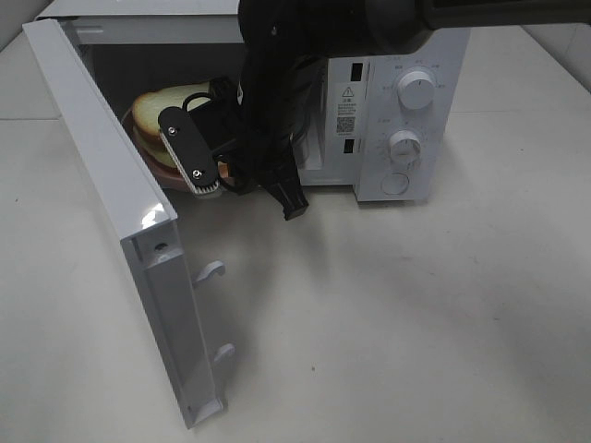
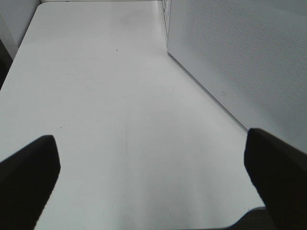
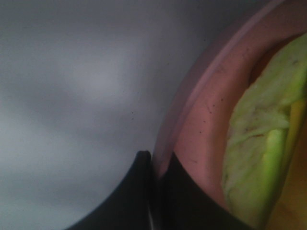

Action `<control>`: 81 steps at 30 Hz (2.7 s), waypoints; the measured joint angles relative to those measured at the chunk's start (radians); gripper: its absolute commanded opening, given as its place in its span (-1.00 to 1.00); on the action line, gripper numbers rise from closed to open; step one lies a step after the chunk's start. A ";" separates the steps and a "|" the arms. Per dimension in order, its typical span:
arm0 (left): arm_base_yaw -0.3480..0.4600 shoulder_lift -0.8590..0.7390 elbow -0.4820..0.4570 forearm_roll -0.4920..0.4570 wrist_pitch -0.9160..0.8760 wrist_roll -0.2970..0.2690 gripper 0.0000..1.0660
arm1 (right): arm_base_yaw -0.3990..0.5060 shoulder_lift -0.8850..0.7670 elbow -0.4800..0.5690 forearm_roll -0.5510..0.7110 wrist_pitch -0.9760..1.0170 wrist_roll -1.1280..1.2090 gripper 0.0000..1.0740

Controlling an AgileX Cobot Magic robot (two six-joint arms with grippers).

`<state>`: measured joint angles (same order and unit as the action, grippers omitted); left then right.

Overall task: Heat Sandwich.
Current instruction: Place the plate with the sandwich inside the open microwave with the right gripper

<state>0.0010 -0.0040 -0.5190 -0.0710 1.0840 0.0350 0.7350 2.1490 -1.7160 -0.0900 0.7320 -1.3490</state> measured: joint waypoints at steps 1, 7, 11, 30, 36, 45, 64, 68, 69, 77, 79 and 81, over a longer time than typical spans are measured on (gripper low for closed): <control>0.000 0.000 0.000 0.000 0.000 0.000 0.88 | 0.000 0.000 0.000 0.000 0.000 0.000 -1.00; 0.000 0.000 0.000 0.000 0.000 0.000 0.88 | -0.007 0.056 -0.093 -0.002 0.012 0.045 -1.00; 0.000 0.000 0.000 0.000 0.000 0.000 0.88 | -0.022 0.092 -0.147 -0.011 0.015 0.072 -1.00; 0.000 -0.001 0.000 0.000 0.000 0.000 0.88 | -0.071 0.229 -0.321 -0.009 0.035 0.105 -0.99; 0.000 -0.001 0.000 0.000 0.000 0.000 0.88 | -0.071 0.240 -0.321 -0.006 0.019 0.134 -0.96; 0.000 -0.001 0.000 0.000 0.000 0.000 0.88 | -0.071 0.240 -0.326 -0.019 -0.065 0.287 -0.46; 0.000 -0.001 0.000 0.000 0.000 0.000 0.88 | -0.071 0.181 -0.256 -0.038 -0.053 0.340 0.29; 0.000 -0.001 0.000 0.000 0.000 0.000 0.88 | -0.071 0.132 -0.169 -0.038 -0.104 0.340 0.29; 0.000 -0.001 0.000 0.000 0.000 0.000 0.88 | -0.071 0.123 -0.146 -0.038 -0.118 0.340 0.29; 0.000 -0.001 0.000 0.000 0.000 0.000 0.88 | -0.071 0.023 0.035 -0.040 -0.213 0.340 0.29; 0.000 -0.001 0.000 0.000 0.000 0.000 0.88 | -0.071 -0.005 0.075 -0.043 -0.228 0.340 0.29; 0.000 -0.001 0.000 0.000 0.000 0.000 0.88 | -0.071 -0.046 0.134 -0.046 -0.245 0.340 0.29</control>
<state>0.0010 -0.0050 -0.5190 -0.0710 1.0840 0.0350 0.6640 2.1030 -1.5820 -0.1360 0.4870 -1.0090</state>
